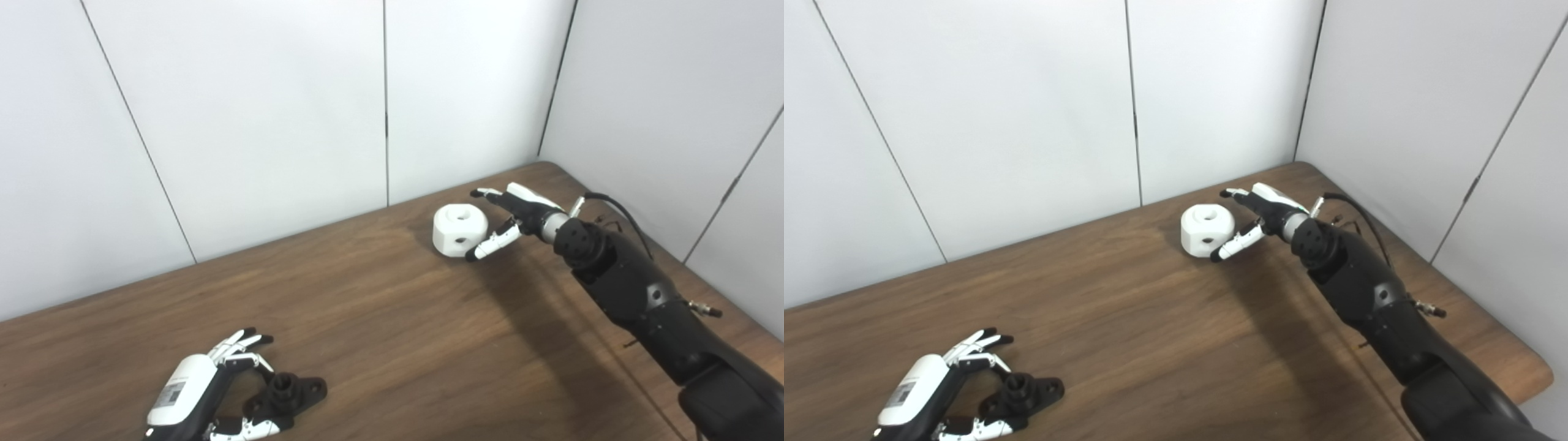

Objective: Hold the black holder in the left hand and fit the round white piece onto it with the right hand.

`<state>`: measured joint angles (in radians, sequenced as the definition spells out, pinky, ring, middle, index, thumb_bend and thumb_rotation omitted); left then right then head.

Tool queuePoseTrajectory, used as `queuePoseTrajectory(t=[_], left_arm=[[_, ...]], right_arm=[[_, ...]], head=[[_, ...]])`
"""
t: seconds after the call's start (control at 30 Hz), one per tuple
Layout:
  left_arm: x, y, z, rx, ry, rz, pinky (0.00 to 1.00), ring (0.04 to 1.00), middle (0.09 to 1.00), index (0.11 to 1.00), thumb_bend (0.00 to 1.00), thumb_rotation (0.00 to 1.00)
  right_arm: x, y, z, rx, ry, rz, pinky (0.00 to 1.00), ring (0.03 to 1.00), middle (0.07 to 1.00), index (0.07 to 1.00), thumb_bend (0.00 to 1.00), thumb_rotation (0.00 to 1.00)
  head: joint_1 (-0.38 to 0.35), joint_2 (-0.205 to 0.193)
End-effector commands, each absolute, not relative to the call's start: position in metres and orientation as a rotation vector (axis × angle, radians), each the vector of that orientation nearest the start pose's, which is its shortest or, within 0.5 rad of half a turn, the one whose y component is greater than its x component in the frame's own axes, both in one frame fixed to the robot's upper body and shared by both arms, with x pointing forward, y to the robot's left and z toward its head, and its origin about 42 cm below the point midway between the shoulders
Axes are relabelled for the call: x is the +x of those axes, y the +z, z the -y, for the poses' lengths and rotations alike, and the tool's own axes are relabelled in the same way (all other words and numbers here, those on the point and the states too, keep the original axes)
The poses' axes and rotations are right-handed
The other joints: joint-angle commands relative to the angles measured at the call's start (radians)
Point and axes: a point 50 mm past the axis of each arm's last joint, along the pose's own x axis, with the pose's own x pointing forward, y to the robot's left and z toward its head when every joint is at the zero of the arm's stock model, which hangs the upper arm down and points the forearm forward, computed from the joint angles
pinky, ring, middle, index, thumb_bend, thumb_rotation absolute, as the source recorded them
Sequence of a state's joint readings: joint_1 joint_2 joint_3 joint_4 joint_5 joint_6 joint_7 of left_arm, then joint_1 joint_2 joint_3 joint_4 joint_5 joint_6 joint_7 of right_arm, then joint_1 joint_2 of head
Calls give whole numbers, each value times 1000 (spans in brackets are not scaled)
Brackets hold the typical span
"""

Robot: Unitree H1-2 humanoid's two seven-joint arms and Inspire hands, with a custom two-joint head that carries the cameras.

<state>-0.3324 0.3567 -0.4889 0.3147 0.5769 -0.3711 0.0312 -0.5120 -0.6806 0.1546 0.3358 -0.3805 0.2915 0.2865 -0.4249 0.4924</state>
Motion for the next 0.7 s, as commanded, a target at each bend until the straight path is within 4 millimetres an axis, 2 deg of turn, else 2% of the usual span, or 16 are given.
queuePoseTrajectory(t=[0.0, 0.27, 0.43, 0.53, 0.67], left_arm=[[303, 31, -207, 1021, -777, 134, 919, 947, 868, 485, 520, 45], [301, 33, -204, 1008, -775, 151, 918, 946, 865, 485, 520, 45], [301, 34, -204, 1011, -774, 152, 924, 948, 867, 485, 520, 44], [301, 34, -204, 1008, -772, 151, 924, 949, 866, 485, 520, 44], [300, 32, -204, 1005, -768, 157, 918, 944, 863, 485, 520, 45]], right_arm=[[438, 230, 391, -1019, 146, -256, 864, 976, 989, 944, 965, 338], [442, 223, 384, -1021, 138, -220, 829, 958, 985, 948, 963, 331], [444, 218, 381, -1040, 134, -184, 797, 931, 963, 919, 956, 331], [446, 216, 379, -1047, 135, -181, 803, 934, 958, 867, 948, 329], [447, 214, 375, -1056, 123, -169, 760, 904, 940, 792, 915, 283]], head=[[-1, 1], [10, 5], [10, 5], [16, 14], [20, 17]])
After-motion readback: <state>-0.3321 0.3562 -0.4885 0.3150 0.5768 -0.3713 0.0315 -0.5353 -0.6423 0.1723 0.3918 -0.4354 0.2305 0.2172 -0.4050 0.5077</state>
